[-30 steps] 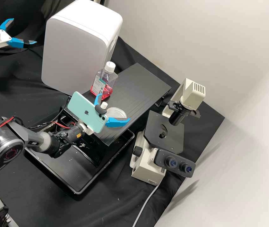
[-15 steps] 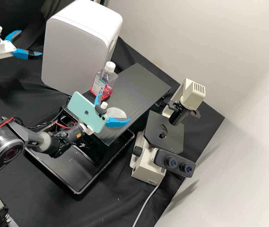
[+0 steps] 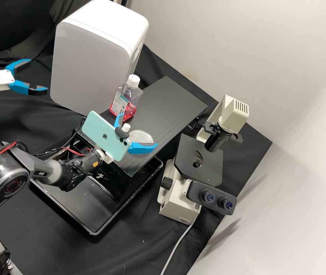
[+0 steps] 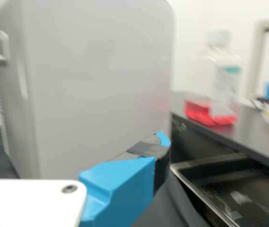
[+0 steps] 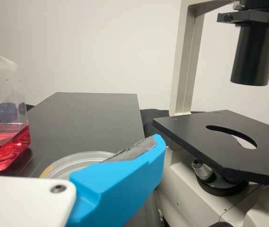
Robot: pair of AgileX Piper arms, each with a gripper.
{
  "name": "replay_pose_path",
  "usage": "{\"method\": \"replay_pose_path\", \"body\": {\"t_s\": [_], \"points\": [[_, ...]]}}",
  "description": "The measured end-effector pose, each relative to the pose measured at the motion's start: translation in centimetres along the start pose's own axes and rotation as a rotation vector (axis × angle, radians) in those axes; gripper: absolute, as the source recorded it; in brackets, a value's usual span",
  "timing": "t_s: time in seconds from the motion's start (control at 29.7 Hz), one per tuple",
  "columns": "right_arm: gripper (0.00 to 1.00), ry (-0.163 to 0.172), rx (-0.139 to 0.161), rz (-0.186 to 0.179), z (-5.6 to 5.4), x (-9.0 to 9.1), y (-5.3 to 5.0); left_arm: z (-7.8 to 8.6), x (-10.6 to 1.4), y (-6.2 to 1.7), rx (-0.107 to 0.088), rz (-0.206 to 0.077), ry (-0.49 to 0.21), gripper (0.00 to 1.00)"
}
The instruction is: Remove the lid from the petri dish
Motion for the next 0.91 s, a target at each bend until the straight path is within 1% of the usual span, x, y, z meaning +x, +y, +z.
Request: {"method": "replay_pose_path", "body": {"t_s": [0.17, 0.24, 0.3, 0.34, 0.4, 0.44, 0.64, 0.81, 0.91], "points": [[1.00, 0.000, 0.000, 0.000, 0.0, 0.0, 0.0, 1.5, -0.7, -1.08, 0.005, -0.050, -0.066, 1.00], [1.00, 0.000, 0.000, 0.000, 0.0, 0.0, 0.0, 2.0, -0.7, -1.52, 0.015, -0.066, -0.090, 1.00], [1.00, 0.000, 0.000, 0.000, 0.0, 0.0, 0.0, 2.5, -0.7, -2.03, 0.037, -0.084, -0.102, 1.00], [1.00, 0.000, 0.000, 0.000, 0.0, 0.0, 0.0, 2.7, -0.7, -2.32, 0.052, -0.094, -0.108, 1.00], [1.00, 0.000, 0.000, 0.000, 0.0, 0.0, 0.0, 2.9, -0.7, -2.85, 0.072, -0.113, -0.111, 1.00], [1.00, 0.000, 0.000, 0.000, 0.0, 0.0, 0.0, 3.1, -0.7, -3.17, 0.079, -0.125, -0.119, 1.00], [1.00, 0.000, 0.000, 0.000, 0.0, 0.0, 0.0, 3.8, -0.6, -4.83, 0.090, -0.191, -0.153, 1.00], [1.00, 0.000, 0.000, 0.000, 0.0, 0.0, 0.0, 4.6, -0.8, -5.48, 0.098, -0.216, -0.189, 1.00], [1.00, 0.000, 0.000, 0.000, 0.0, 0.0, 0.0, 5.0, -1.0, -5.81, 0.108, -0.232, -0.224, 1.00]]}}
